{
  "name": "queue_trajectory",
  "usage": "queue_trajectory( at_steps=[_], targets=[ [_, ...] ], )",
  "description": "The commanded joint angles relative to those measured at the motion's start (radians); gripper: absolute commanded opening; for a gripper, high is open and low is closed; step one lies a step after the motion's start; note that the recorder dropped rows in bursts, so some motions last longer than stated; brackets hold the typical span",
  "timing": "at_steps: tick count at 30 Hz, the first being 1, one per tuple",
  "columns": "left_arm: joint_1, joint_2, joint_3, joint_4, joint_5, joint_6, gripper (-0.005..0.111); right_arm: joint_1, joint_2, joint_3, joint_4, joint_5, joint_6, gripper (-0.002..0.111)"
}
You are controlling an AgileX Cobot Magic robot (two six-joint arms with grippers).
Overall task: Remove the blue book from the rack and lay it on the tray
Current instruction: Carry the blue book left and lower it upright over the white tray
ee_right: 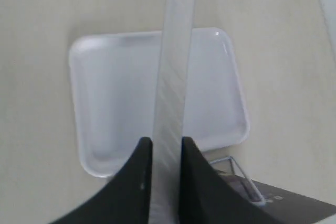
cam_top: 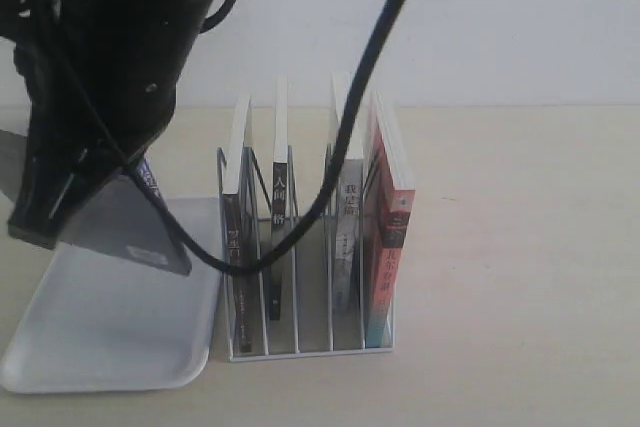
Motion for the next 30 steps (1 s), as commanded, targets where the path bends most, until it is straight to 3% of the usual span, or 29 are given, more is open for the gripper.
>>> queue_trajectory(
  at_steps=[1,11,30],
  targets=[
    [0.004,-0.003,0.003,0.001,-0.002,-0.007,0.005,0.03,0.033,-0.005,-0.171,-0.044,-0.072,0.0],
    [0.004,-0.003,0.003,0.001,-0.002,-0.007,0.005,0.04,0.101,-0.005,-0.356,-0.18,-0.109,0.0],
    [0.004,-0.003,0.003,0.001,-0.002,-0.007,0.005,0.039,0.181,-0.005,-0.396,-0.239,-0.137,0.0]
  ],
)
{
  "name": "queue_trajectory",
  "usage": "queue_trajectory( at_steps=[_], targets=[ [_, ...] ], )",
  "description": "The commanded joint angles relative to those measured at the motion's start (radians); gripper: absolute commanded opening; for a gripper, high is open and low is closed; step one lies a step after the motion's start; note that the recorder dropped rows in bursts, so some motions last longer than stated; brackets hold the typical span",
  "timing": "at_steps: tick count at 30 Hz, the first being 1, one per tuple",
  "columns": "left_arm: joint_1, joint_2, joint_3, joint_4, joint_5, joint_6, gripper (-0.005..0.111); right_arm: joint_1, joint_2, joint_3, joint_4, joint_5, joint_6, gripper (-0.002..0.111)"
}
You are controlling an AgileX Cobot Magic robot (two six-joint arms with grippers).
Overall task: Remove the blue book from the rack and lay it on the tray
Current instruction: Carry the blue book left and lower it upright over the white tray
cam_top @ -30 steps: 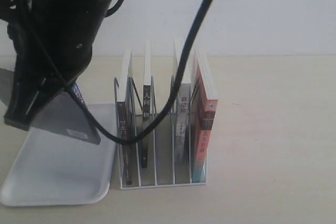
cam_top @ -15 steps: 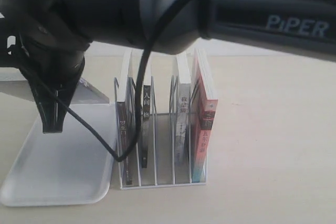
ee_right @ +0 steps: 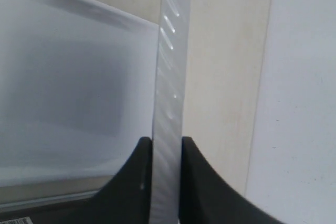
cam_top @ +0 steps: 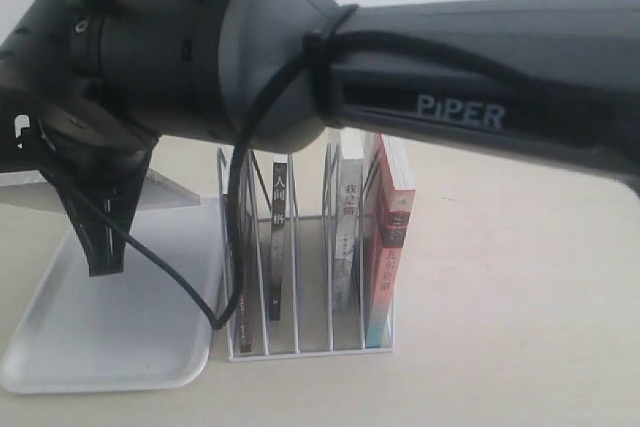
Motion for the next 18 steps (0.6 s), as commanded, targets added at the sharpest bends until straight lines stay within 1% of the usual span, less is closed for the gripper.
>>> queue_trajectory(
  at_steps=[1,7,18],
  targets=[
    [0.004,-0.003,0.003,0.001,-0.002,-0.007,0.005,-0.002,-0.006,-0.005,-0.034,-0.029,0.02,0.0],
    [0.004,-0.003,0.003,0.001,-0.002,-0.007,0.005,-0.002,0.005,-0.005,-0.077,-0.031,0.102,0.0],
    [0.004,-0.003,0.003,0.001,-0.002,-0.007,0.005,-0.002,0.048,-0.005,-0.079,-0.049,0.106,0.0]
  ],
)
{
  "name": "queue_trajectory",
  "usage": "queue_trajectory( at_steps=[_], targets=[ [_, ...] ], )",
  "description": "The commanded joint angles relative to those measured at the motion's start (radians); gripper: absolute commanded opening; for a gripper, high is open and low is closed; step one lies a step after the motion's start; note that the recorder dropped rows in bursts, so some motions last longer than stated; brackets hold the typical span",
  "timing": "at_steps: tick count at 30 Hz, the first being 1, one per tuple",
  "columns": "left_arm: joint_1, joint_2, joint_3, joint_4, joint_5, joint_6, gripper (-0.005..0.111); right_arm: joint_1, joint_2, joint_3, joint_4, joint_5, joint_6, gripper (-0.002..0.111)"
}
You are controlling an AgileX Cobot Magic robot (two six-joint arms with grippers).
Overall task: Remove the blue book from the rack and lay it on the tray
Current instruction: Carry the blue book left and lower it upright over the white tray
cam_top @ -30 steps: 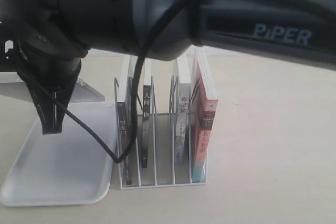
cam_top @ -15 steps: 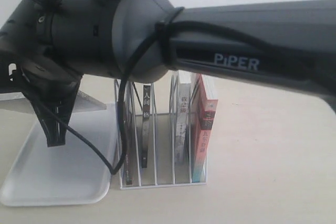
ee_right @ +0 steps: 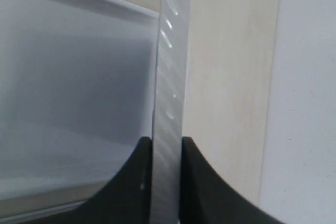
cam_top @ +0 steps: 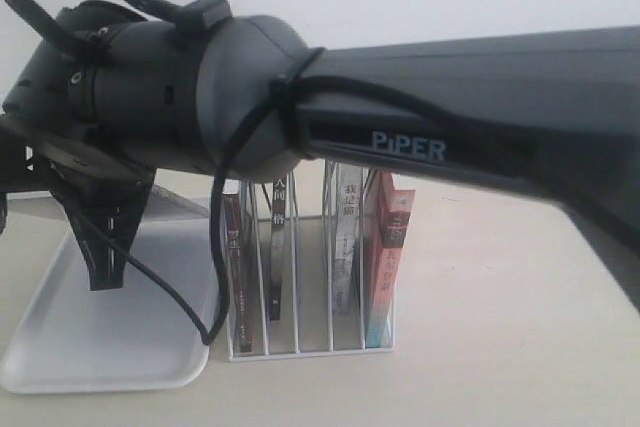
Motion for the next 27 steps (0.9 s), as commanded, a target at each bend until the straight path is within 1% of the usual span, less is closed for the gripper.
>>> queue_trajectory(
  at_steps=[1,16,22,27],
  targets=[
    [0.004,-0.003,0.003,0.001,-0.002,-0.007,0.005,-0.002,0.002,-0.005,-0.026,-0.036,0.008,0.0],
    [0.004,-0.003,0.003,0.001,-0.002,-0.007,0.005,-0.002,0.004,-0.005,-0.036,-0.022,0.036,0.0],
    [0.004,-0.003,0.003,0.001,-0.002,-0.007,0.005,-0.002,0.004,-0.005,-0.041,-0.057,0.047,0.0],
    [0.004,-0.003,0.003,0.001,-0.002,-0.007,0.005,-0.002,0.004,-0.005,-0.106,-0.084,0.118,0.0]
  ],
)
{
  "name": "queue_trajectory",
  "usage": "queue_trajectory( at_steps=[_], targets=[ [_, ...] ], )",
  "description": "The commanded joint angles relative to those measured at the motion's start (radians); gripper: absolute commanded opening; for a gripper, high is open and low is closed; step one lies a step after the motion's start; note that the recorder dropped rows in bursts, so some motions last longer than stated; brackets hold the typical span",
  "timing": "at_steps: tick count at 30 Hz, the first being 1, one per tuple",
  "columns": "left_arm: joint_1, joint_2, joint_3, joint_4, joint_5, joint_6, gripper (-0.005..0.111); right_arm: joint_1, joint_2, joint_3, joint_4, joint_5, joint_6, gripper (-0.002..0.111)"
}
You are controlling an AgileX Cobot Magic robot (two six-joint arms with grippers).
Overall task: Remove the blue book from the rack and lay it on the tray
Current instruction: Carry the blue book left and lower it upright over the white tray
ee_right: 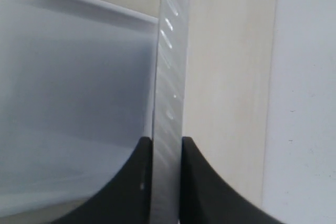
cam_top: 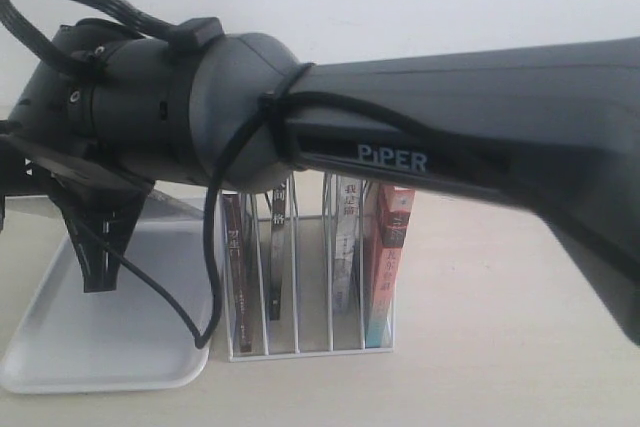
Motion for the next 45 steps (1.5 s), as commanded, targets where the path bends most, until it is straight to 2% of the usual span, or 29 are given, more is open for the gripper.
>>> queue_trajectory(
  at_steps=[1,16,30,45],
  targets=[
    [0.004,-0.003,0.003,0.001,-0.002,-0.007,0.005,-0.002,-0.011,-0.005,-0.098,-0.054,0.077,0.0],
    [0.004,-0.003,0.003,0.001,-0.002,-0.007,0.005,-0.002,-0.003,-0.005,-0.115,-0.072,0.109,0.0],
    [0.004,-0.003,0.003,0.001,-0.002,-0.007,0.005,-0.002,0.045,-0.005,-0.116,-0.005,0.123,0.0],
    [0.004,-0.003,0.003,0.001,-0.002,-0.007,0.005,-0.002,0.045,-0.005,-0.035,0.04,0.123,0.0]
  ],
)
